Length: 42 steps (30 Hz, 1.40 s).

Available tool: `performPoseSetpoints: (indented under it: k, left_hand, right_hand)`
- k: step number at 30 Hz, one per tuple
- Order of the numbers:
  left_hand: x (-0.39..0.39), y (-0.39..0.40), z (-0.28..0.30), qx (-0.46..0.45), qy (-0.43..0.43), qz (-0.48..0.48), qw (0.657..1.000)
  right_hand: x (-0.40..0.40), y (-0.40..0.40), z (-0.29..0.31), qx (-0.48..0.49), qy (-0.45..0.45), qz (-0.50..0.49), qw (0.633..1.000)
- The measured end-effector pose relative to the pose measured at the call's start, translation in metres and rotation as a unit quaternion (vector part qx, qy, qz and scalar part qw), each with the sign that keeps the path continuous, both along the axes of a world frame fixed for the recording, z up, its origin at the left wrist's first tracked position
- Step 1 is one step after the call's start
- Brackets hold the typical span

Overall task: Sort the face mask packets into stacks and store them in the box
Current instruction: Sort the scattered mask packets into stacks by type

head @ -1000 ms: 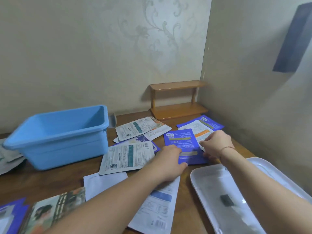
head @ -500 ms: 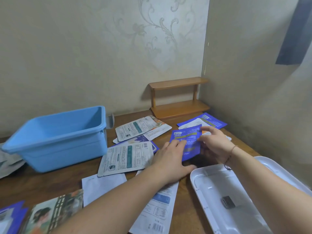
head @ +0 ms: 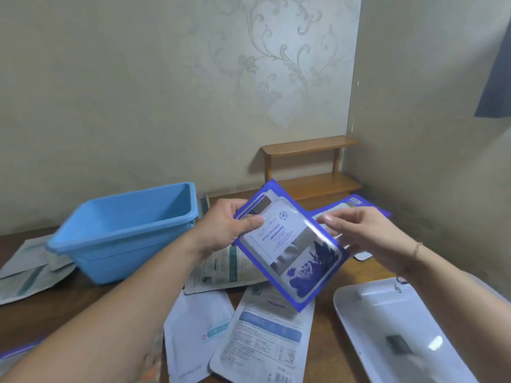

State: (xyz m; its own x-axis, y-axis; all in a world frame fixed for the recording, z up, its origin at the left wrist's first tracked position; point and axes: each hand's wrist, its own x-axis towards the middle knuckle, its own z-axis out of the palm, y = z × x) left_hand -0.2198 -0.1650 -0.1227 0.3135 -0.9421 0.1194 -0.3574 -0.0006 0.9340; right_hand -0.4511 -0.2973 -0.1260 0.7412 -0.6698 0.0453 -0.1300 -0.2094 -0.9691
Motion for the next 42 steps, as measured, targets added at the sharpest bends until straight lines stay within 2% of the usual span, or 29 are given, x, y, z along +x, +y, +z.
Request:
performPoseSetpoints:
  k: [2,4,8,9,11,12,13,16,20,24,26,27,29,32,34,39,42]
  left_hand:
    - [0.009,0.008,-0.001,0.0,-0.005,0.011,1.0]
    - [0.013,0.015,-0.002,-0.007,0.026,0.033,0.999]
    - [0.015,0.038,0.002,-0.016,0.113,0.103,0.988]
    - [0.015,0.045,0.003,-0.024,0.166,0.136,0.976]
    - [0.01,0.063,0.007,-0.049,0.343,0.181,0.92]
    - [0.004,0.073,0.008,-0.058,0.396,0.194,0.896]
    - [-0.003,0.084,0.006,-0.062,0.414,0.191,0.888]
    - [-0.017,0.119,-0.006,-0.081,0.347,0.205,0.912]
    - [-0.009,0.171,-0.014,-0.07,0.291,0.213,0.93]
    - [0.001,0.247,-0.02,-0.055,0.211,0.291,0.932]
    - [-0.003,0.291,-0.025,-0.007,0.098,0.332,0.938]
    - [-0.005,0.314,-0.029,0.034,0.005,0.353,0.935]
    - [-0.012,0.348,-0.036,0.106,-0.161,0.362,0.912]
    - [-0.008,0.384,-0.05,0.192,-0.29,0.302,0.888]
    - [-0.002,0.398,-0.066,0.212,-0.345,0.261,0.876]
    - [0.008,0.407,-0.095,0.212,-0.418,0.209,0.858]
    - [0.008,0.405,-0.098,0.168,-0.433,0.203,0.862]
  right_hand:
    - [0.01,0.006,-0.004,-0.023,0.029,0.038,0.999]
    - [0.02,0.01,-0.007,-0.023,0.052,0.063,0.996]
    - [0.037,0.019,-0.007,0.058,0.024,0.102,0.993]
    - [0.043,0.024,-0.007,0.076,0.021,0.118,0.99]
    - [0.06,0.036,-0.009,0.116,0.002,0.129,0.985]
    - [0.07,0.044,-0.01,0.134,0.0,0.136,0.982]
    - [0.08,0.055,-0.01,0.143,0.008,0.156,0.977]
    - [0.107,0.088,-0.005,0.142,0.043,0.231,0.962]
    - [0.143,0.115,0.009,0.154,-0.002,0.212,0.965]
    - [0.191,0.172,0.007,0.153,-0.014,0.232,0.961]
    - [0.214,0.207,-0.005,0.151,0.005,0.239,0.959]
    - [0.226,0.222,-0.011,0.15,0.017,0.243,0.958]
    - [0.244,0.25,-0.022,0.147,0.043,0.242,0.958]
    - [0.267,0.287,-0.035,0.149,0.086,0.243,0.955]
    - [0.275,0.304,-0.041,0.136,0.113,0.247,0.953]
    - [0.277,0.315,-0.046,-0.015,0.158,0.223,0.962]
    - [0.275,0.305,-0.04,-0.211,0.167,0.185,0.945]
